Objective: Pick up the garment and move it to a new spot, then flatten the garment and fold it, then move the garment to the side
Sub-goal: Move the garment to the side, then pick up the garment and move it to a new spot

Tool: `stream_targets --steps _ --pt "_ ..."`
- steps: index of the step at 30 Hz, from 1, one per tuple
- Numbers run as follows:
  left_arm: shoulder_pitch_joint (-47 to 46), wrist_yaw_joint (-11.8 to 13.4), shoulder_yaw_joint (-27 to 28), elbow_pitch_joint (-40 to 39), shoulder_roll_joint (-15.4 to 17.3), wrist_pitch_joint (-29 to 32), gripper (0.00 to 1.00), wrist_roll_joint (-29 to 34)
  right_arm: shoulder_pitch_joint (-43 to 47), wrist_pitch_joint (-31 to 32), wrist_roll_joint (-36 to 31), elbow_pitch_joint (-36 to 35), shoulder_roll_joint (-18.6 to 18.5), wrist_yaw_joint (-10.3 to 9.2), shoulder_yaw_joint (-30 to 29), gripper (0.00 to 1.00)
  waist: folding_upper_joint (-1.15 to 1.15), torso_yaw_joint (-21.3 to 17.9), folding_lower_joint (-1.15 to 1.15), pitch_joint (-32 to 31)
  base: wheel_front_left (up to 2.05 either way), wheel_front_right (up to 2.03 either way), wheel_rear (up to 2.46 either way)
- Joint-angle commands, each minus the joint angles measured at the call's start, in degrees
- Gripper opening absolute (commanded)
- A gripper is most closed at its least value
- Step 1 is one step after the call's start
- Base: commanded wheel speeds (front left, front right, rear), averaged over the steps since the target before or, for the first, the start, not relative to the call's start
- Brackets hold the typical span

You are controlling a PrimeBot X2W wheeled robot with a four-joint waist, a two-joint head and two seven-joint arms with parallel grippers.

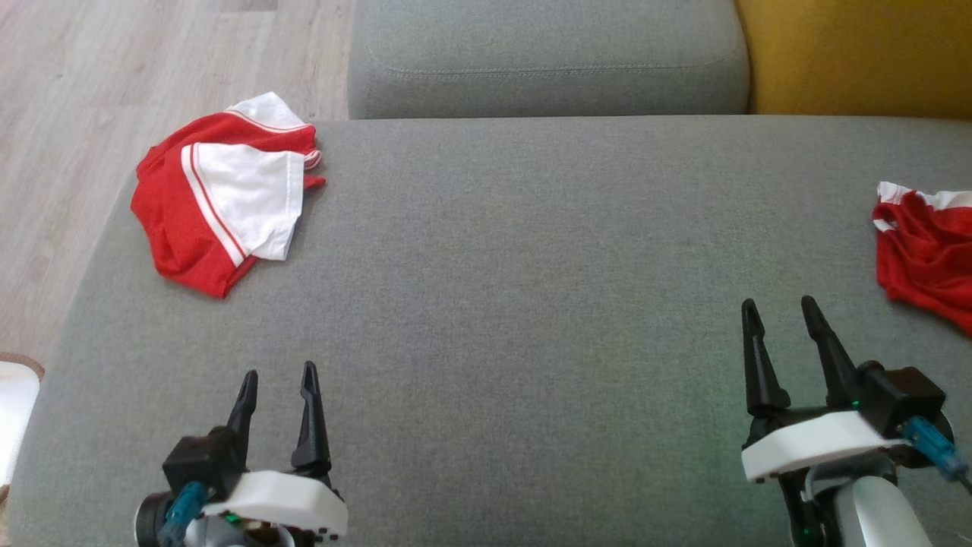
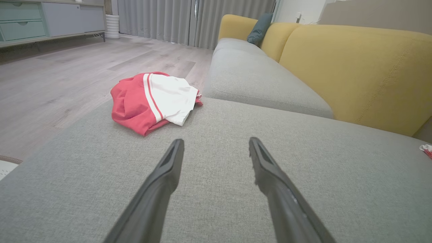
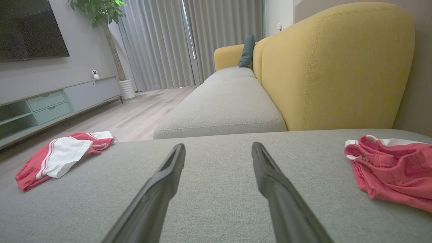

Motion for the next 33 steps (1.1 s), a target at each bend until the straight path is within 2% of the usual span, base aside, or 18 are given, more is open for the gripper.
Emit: stream_targets --steps 1,23,27,33 --pt "-2.13 -0.24 2.04 -1.44 -0.23 -0.34 1.0 0.3 -1.17 -0.77 0.53 -2.3 -0.13 0.37 1.26 1.0 0.0 -0.06 0.01 -0.04 0.0 0.0 0.0" --pt "-2.47 -0.66 1.41 -1.41 -0.38 -0.35 1.0 0.59 -0.06 -0.05 0.43 -3.32 -0.13 0.37 1.08 1.0 0.0 1.27 0.01 -0.39 0.0 0.0 0.0" --pt "-2.71 -0.7 1.27 -1.56 -0.39 -0.35 1.0 0.75 0.39 0.16 0.44 -3.61 -0.13 0.37 1.03 1.0 0.0 3.51 0.01 -0.42 0.0 0.0 0.0" --pt "-3.04 -0.8 1.09 -2.15 -0.4 -0.35 1.0 1.17 1.13 0.21 0.89 -4.04 -0.13 0.37 1.32 1.0 0.0 10.41 0.01 -0.39 0.0 0.0 0.0"
